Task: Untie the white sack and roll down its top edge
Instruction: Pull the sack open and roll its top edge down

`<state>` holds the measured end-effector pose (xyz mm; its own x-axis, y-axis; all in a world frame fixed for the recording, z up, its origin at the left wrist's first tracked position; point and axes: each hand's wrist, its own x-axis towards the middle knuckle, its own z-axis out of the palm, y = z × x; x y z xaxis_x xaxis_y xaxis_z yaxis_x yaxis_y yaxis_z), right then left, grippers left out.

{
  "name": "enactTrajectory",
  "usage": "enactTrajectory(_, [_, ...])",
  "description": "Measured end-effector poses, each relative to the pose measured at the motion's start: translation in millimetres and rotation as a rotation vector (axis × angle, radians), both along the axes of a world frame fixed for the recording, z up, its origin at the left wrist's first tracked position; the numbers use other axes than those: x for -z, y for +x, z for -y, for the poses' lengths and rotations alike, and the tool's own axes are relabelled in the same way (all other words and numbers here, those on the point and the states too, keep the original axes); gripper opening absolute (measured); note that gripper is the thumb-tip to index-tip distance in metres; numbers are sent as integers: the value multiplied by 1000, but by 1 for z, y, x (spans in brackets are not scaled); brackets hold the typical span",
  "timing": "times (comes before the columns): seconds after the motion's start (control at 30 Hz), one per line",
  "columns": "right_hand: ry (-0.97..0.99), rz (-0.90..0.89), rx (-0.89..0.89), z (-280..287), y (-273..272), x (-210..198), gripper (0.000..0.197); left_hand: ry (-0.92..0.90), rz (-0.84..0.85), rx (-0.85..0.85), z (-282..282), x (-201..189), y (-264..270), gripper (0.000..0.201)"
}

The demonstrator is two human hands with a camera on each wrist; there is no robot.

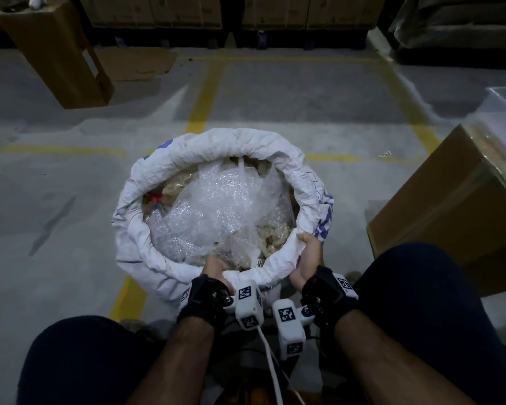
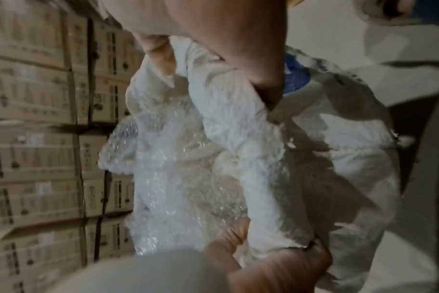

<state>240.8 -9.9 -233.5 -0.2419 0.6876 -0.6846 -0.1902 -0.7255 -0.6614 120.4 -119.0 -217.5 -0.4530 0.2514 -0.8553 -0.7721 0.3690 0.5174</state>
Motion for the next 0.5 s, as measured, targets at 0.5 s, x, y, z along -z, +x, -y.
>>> enactTrajectory(0.5, [-144, -239, -454, -8, 7, -2, 20, 210, 72, 18, 21, 13, 2, 40])
